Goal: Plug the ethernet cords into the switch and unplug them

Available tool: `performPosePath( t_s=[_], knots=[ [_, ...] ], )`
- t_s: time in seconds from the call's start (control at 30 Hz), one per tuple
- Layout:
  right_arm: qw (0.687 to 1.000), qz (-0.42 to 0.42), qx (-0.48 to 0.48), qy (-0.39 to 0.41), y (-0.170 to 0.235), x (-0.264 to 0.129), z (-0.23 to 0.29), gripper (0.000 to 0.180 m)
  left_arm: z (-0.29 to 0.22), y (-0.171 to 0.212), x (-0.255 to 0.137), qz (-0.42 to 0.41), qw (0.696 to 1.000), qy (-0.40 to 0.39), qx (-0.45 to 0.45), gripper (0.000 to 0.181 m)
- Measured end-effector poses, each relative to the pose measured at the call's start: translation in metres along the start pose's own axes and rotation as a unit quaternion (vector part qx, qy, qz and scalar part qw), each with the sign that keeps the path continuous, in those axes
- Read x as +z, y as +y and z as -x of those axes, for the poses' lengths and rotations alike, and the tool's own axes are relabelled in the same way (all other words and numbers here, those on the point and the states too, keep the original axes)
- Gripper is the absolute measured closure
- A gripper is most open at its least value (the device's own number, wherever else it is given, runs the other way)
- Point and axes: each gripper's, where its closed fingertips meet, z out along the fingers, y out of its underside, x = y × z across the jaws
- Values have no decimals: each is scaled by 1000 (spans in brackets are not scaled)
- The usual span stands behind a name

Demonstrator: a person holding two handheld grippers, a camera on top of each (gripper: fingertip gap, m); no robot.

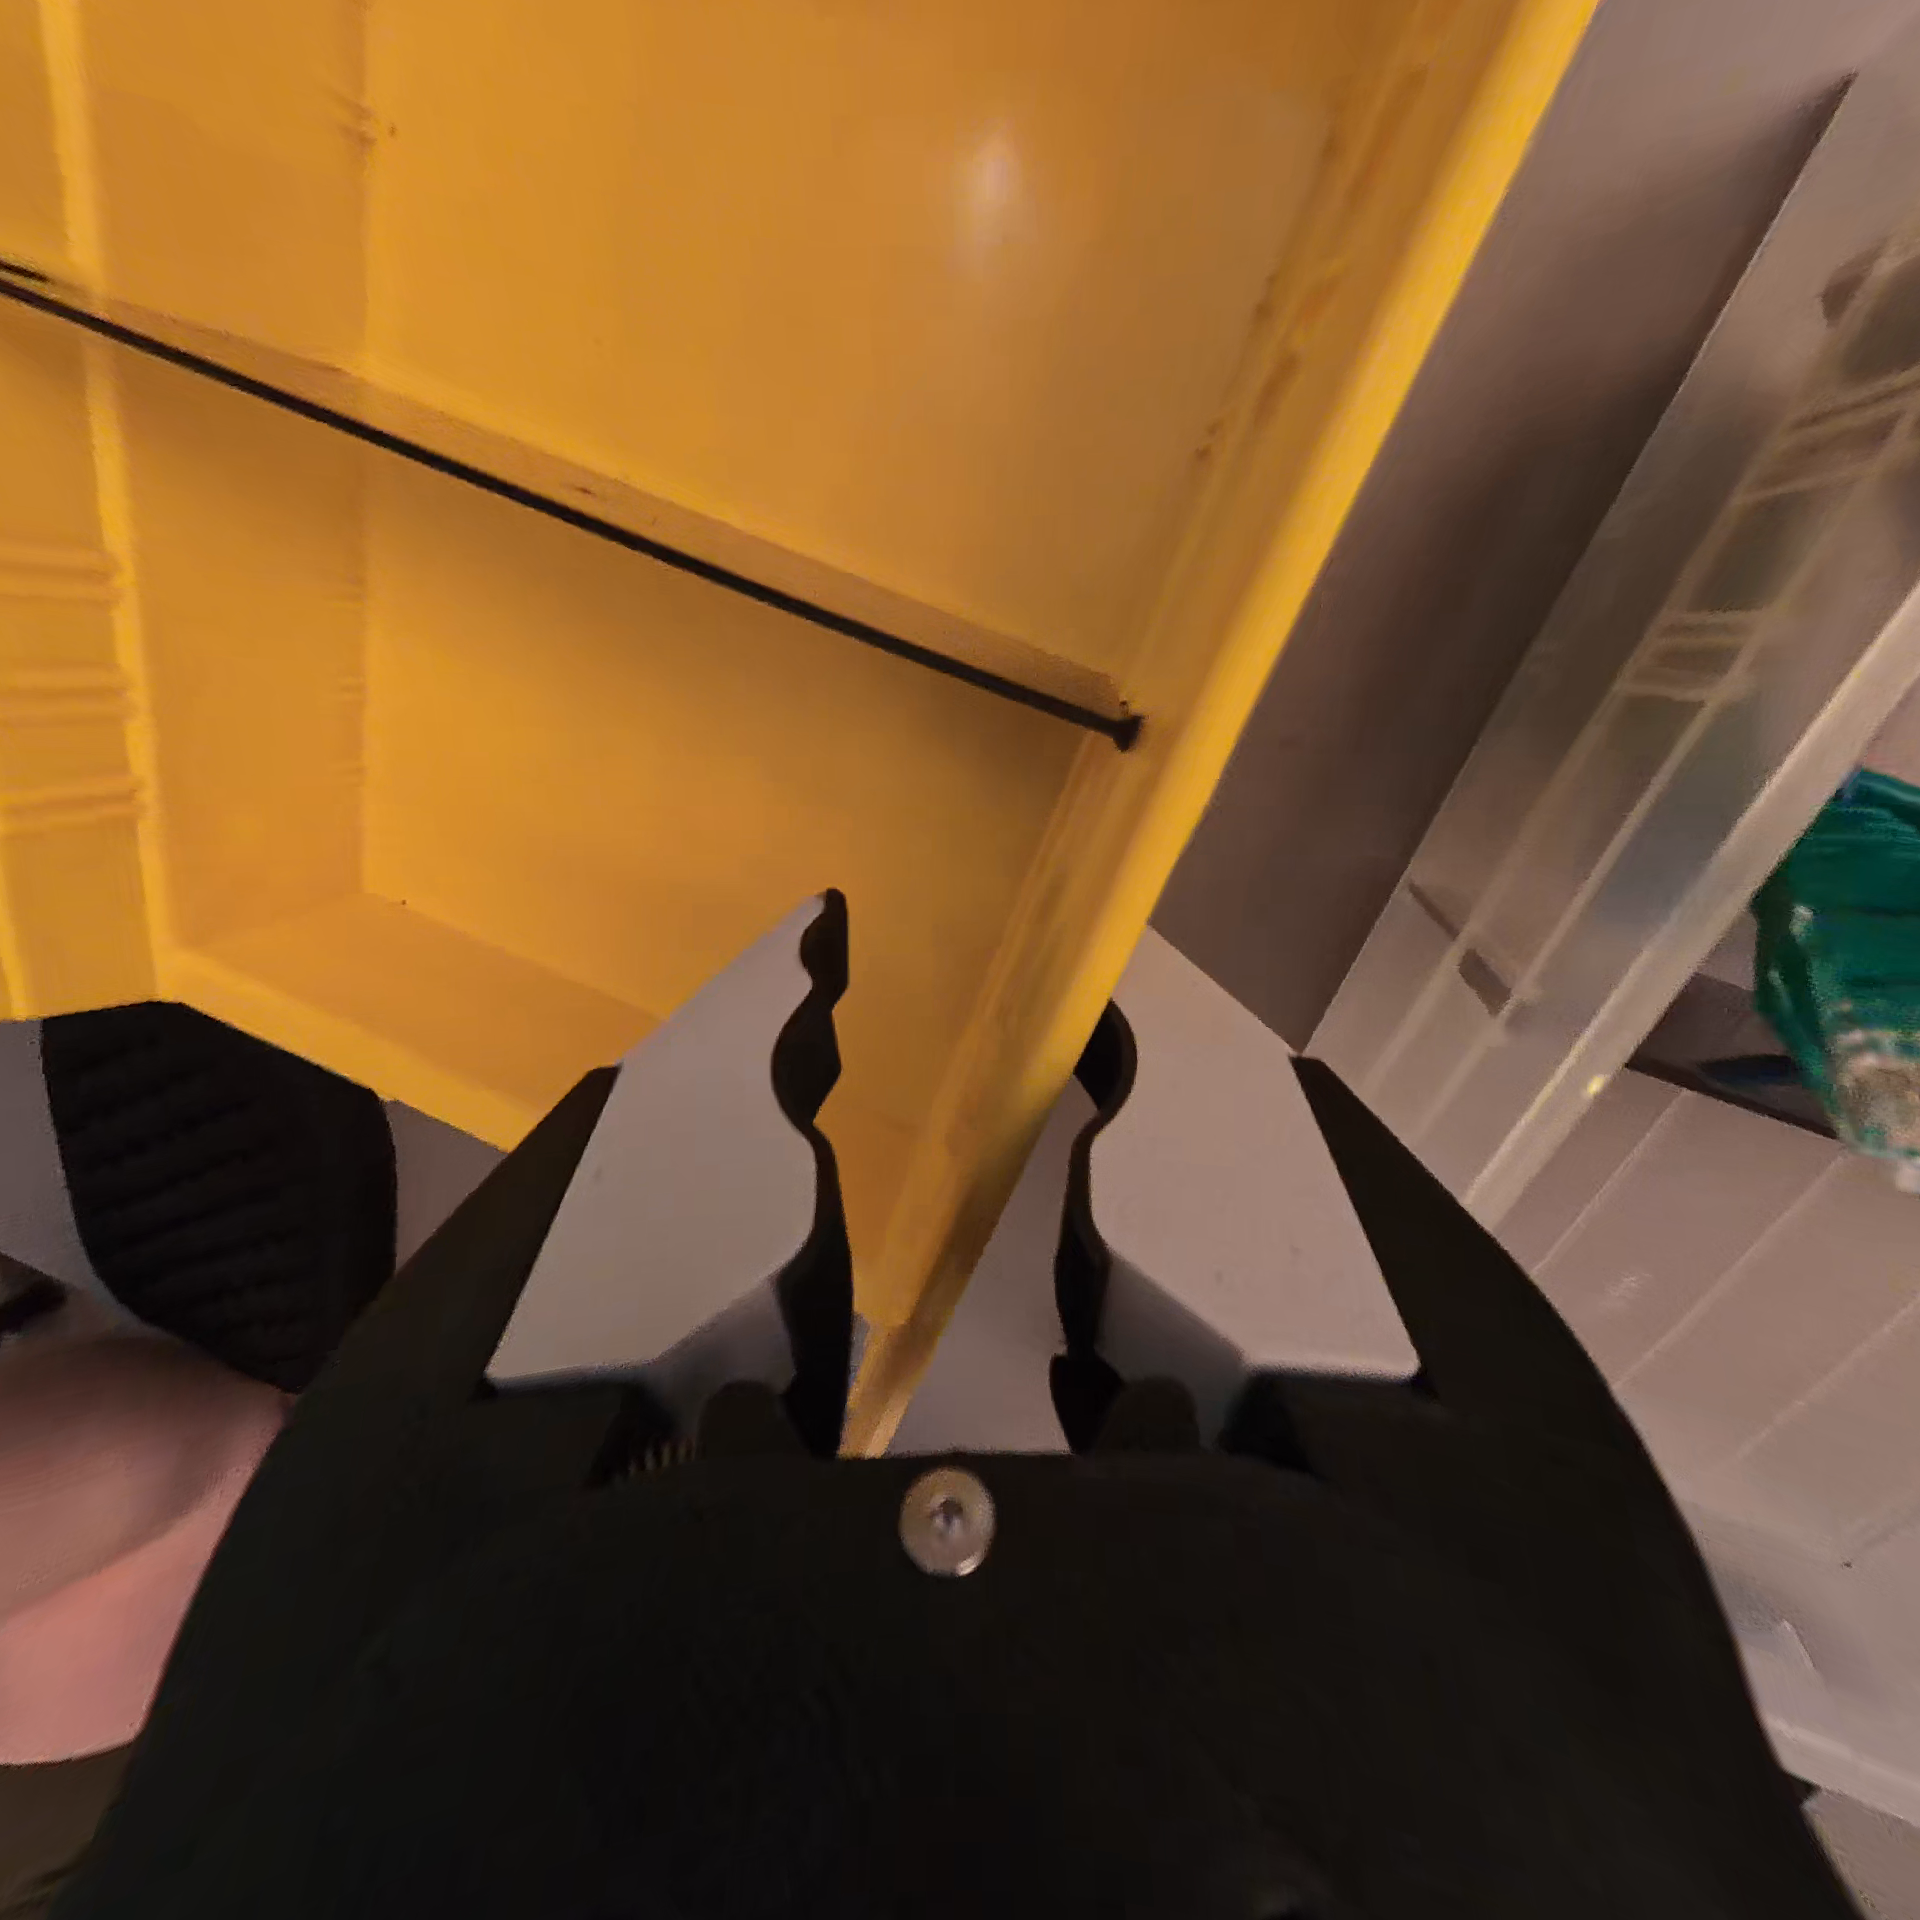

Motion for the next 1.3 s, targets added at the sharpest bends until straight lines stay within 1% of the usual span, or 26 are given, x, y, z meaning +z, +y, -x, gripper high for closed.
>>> performPosePath(
  t_s=[0.03,0.13,0.23,0.3,0.33,0.37,0.67,0.87,0.97,1.07,1.17,1.27,1.3],
  knots=[
    [1000,0,-1,8,-1,1,0,141,-1,1,0,4,1000,0,5,95],
    [999,2,-15,28,-4,5,6,141,-5,0,0,3,1000,1,11,95],
    [1000,4,18,-11,-7,15,17,141,-8,-1,-1,4,1000,7,10,95],
    [998,42,34,-30,3,29,20,143,-9,0,-2,6,1000,10,10,94],
    [997,56,34,-29,6,35,18,146,-9,0,-2,7,1000,11,11,94],
    [998,53,30,-24,4,37,15,155,-10,-1,-2,7,1000,13,11,94],
    [998,64,6,-9,5,35,7,164,0,-3,-9,8,1000,17,0,95],
    [996,83,-21,-9,12,28,11,167,24,-16,-28,-21,998,27,-55,96],
    [995,89,-30,-19,12,18,19,169,38,-27,-44,-47,994,37,-89,97],
    [995,79,-48,-29,5,-1,29,169,50,-37,-63,-73,989,49,-115,100],
    [994,74,-55,-56,0,-31,42,171,51,-50,-86,-105,977,98,-158,103],
    [993,66,-54,-86,-5,-69,47,173,47,-67,-110,-150,954,163,-204,103],
    [993,56,-54,-93,-7,-82,45,174,43,-70,-116,-154,947,187,-211,102]
  ],
)
